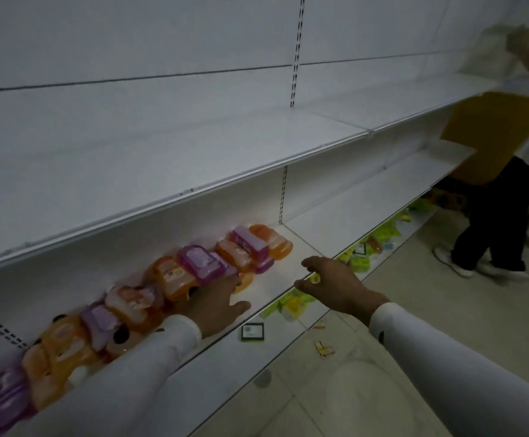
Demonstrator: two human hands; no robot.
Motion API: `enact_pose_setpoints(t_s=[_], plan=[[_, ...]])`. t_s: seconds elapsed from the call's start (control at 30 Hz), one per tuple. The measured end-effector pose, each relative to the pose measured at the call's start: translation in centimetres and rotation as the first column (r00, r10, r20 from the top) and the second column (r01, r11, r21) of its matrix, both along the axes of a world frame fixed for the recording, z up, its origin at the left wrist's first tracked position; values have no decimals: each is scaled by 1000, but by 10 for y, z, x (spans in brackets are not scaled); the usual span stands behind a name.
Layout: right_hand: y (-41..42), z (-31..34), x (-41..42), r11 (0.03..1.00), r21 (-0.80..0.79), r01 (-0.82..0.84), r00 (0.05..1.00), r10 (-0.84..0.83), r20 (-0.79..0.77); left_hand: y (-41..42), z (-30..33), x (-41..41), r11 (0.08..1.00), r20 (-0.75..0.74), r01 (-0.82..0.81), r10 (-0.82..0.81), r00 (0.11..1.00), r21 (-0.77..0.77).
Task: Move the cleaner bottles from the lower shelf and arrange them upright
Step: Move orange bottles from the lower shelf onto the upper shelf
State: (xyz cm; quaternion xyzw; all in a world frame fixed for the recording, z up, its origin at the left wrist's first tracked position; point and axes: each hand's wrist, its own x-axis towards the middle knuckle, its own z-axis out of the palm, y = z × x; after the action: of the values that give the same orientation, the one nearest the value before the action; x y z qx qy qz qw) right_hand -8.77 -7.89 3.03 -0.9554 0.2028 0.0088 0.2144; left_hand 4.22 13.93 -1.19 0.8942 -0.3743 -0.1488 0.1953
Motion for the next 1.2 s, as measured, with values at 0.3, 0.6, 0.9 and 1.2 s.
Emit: enact_pose_setpoints(t_s=[0.3,0.6,0.9,1.2], plan=[[-113,-44,101,999,30,-44,991,47,-124,-117,-49,87,998,-50,-18,15,999,-62],[-208,-84,179,979,119,-164,967,184,-178,-204,-72,127,979,-209,-204,203,957,14],[-291,-165,237,884,279,-376,876,437,-205,-278,-123,136,888,-169,-454,460,872,73],[-319,-228,297,857,342,-385,870,461,-174,-327,-152,184,864,34,-449,454,891,226]])
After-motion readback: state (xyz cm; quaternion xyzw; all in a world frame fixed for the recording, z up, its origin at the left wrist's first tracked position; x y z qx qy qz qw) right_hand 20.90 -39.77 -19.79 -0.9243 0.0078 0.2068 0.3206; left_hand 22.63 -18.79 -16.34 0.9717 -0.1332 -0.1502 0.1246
